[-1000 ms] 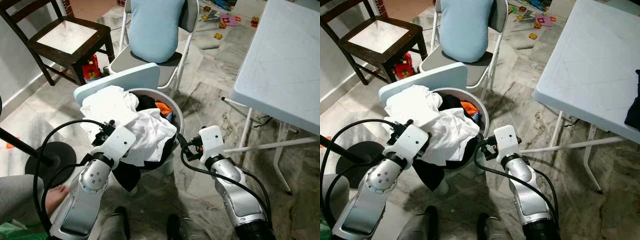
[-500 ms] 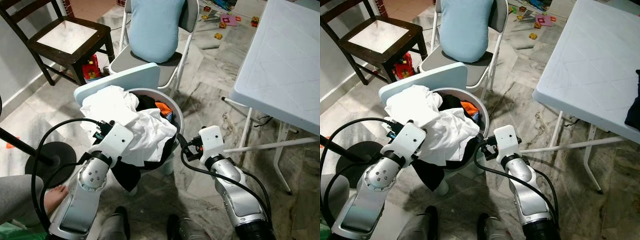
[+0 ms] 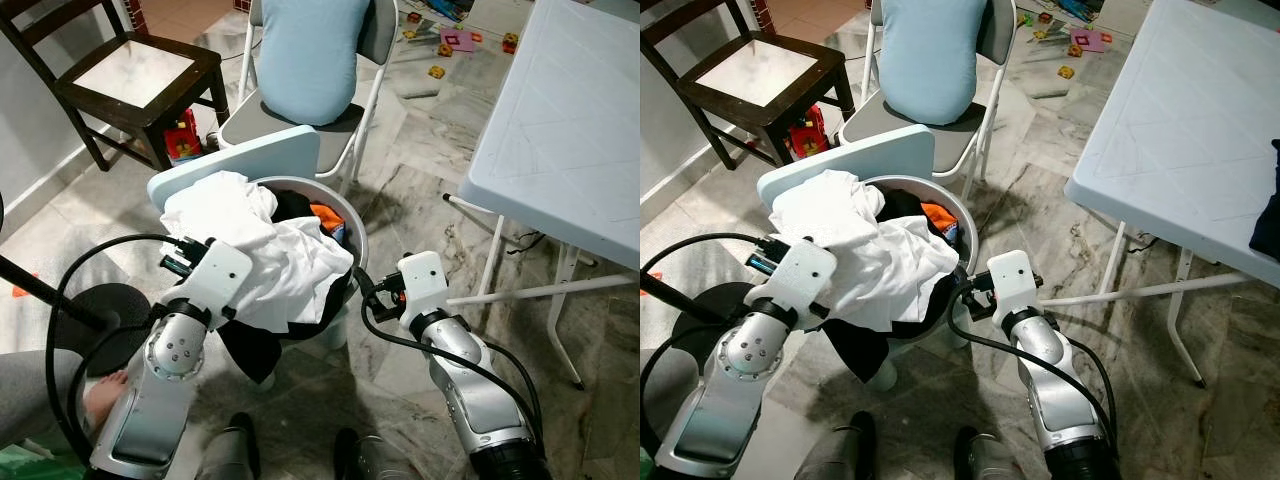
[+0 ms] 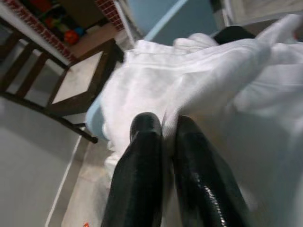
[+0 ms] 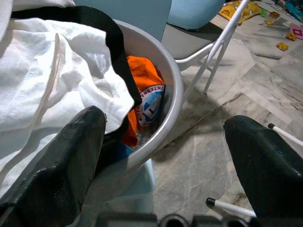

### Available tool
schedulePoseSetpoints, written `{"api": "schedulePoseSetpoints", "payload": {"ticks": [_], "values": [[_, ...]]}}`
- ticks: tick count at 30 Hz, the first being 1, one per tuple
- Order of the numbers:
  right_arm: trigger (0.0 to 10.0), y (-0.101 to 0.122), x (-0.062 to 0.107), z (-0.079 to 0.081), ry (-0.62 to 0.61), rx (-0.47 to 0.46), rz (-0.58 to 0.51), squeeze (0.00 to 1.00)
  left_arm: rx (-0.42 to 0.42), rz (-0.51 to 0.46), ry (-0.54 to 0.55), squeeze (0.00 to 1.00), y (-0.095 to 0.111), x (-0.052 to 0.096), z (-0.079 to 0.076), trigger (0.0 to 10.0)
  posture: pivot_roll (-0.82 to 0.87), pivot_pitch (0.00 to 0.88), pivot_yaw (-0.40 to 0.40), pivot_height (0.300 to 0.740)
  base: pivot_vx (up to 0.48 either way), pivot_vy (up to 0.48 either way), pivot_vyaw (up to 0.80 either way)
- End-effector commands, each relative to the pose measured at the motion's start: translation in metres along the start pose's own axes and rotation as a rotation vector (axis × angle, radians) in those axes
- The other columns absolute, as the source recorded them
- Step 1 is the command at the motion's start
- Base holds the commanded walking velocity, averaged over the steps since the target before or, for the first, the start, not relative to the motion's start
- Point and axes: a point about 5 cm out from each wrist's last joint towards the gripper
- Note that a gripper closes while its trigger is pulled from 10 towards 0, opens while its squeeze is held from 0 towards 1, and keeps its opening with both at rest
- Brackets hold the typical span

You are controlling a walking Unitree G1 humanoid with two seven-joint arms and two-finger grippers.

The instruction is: Hang hanger

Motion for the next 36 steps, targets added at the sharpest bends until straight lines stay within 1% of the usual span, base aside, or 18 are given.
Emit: {"api": "schedulePoseSetpoints", "payload": {"ticks": [1, 7, 9, 15, 16, 17, 18, 19, 21, 22, 25, 26, 27, 28, 30, 31, 34, 36], "values": [[10.0, -0.007, 0.002, -0.002, -0.006, -0.005, 0.024, 0.00, 0.003, -0.008, 0.028, 0.00, 0.001, 0.001, 0.004, 0.0, 0.07, 0.250, -0.071, 0.740, 0.000, 0.000, 0.00], [10.0, -0.007, 0.002, -0.001, -0.002, -0.007, 0.025, 0.00, 0.036, -0.006, 0.215, 0.00, 0.004, 0.007, 0.028, 0.0, 0.08, 0.251, -0.074, 0.740, 0.000, 0.000, 0.00], [10.0, -0.007, 0.001, 0.000, 0.001, -0.008, 0.026, 0.00, 0.062, 0.004, 0.271, 0.00, 0.002, 0.013, 0.036, 0.0, 0.09, 0.252, -0.076, 0.740, 0.000, 0.000, 0.00], [10.0, -0.008, 0.000, 0.002, 0.008, -0.013, 0.029, 0.00, 0.108, 0.054, 0.355, 0.00, -0.010, 0.034, 0.047, 0.0, 0.11, 0.253, -0.076, 0.740, 0.000, 0.000, 0.00], [10.0, -0.008, -0.001, 0.002, 0.010, -0.015, 0.029, 0.00, 0.109, 0.076, 0.351, 0.00, -0.014, 0.039, 0.047, 0.0, 0.12, 0.253, -0.076, 0.740, 0.000, 0.000, 0.00], [10.0, -0.008, -0.001, 0.003, 0.010, -0.016, 0.029, 0.00, 0.110, 0.094, 0.342, 0.00, -0.018, 0.042, 0.045, 0.3, 0.12, 0.253, -0.076, 0.740, 0.000, 0.000, 0.00], [10.0, -0.008, -0.001, 0.003, 0.011, -0.017, 0.029, 0.00, 0.113, 0.120, 0.332, 0.00, -0.022, 0.045, 0.042, 1.0, 0.12, 0.253, -0.076, 0.740, 0.000, 0.000, 0.00], [10.0, -0.008, -0.002, 0.003, 0.012, -0.018, 0.030, 0.00, 0.115, 0.138, 0.326, 0.00, -0.025, 0.048, 0.040, 1.0, 0.12, 0.253, -0.074, 0.740, 0.000, 0.000, 0.00], [10.0, -0.009, -0.002, 0.004, 0.013, -0.020, 0.029, 0.00, 0.159, 0.202, 0.276, 0.00, -0.034, 0.054, 0.030, 1.9, 0.12, 0.253, -0.072, 0.740, 0.000, 0.000, 0.00], [10.0, -0.009, -0.002, 0.004, 0.014, -0.021, 0.029, 0.00, 0.172, 0.218, 0.262, 0.00, -0.036, 0.056, 0.027, 1.9, 0.12, 0.253, -0.072, 0.740, 0.000, 0.000, 0.00], [10.0, -0.009, -0.003, 0.004, 0.012, -0.023, 0.027, 0.00, 0.203, 0.255, 0.186, 0.00, -0.040, 0.057, 0.013, 2.8, 0.12, 0.253, -0.071, 0.740, 0.000, 0.000, 0.00], [10.0, -0.009, -0.003, 0.004, 0.012, -0.023, 0.027, 0.00, 0.203, 0.255, 0.186, 0.00, -0.040, 0.057, 0.013, 2.8, 0.12, 0.253, -0.071, 0.740, 0.000, 0.000, 0.00], [10.0, -0.009, -0.003, 0.004, 0.012, -0.023, 0.027, 0.00, 0.202, 0.254, 0.176, 0.00, -0.039, 0.056, 0.012, 3.8, 0.12, 0.253, -0.070, 0.740, 0.000, 0.000, 0.00], [10.0, -0.009, -0.002, 0.004, 0.011, -0.023, 0.027, 0.00, 0.203, 0.251, 0.149, 0.00, -0.039, 0.054, 0.009, 4.1, 0.12, 0.252, -0.069, 0.740, 0.000, 0.000, 0.00], [10.0, -0.009, -0.002, 0.004, 0.011, -0.023, 0.027, 0.00, 0.204, 0.250, 0.132, 0.00, -0.038, 0.053, 0.007, 4.1, 0.12, 0.252, -0.069, 0.740, 0.000, 0.000, 0.00], [10.0, -0.009, -0.002, 0.004, 0.009, -0.023, 0.026, 0.00, 0.193, 0.253, 0.086, 0.00, -0.037, 0.052, 0.002, 4.4, 0.11, 0.252, -0.067, 0.740, 0.000, 0.000, 0.00], [10.0, -0.009, -0.001, 0.003, 0.007, -0.023, 0.025, 0.00, 0.175, 0.267, 0.015, 0.00, -0.039, 0.054, -0.006, 4.5, 0.11, 0.254, -0.066, 0.740, 0.000, 0.000, 0.00], [10.0, -0.009, -0.001, 0.003, 0.006, -0.023, 0.025, 0.00, 0.156, 0.301, -0.041, 0.00, -0.045, 0.060, -0.012, 4.6, 0.11, 0.256, -0.065, 0.740, 0.000, 0.000, 0.00]]}}
Point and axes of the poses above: a point about 5 cm out from each wrist's last joint towards the gripper, its own x axis pointing back from the gripper into the wrist, its own y axis along the axis of the wrist's last joint, z = x × y, and after that the axes turned 12 degrees about -x, right-handed
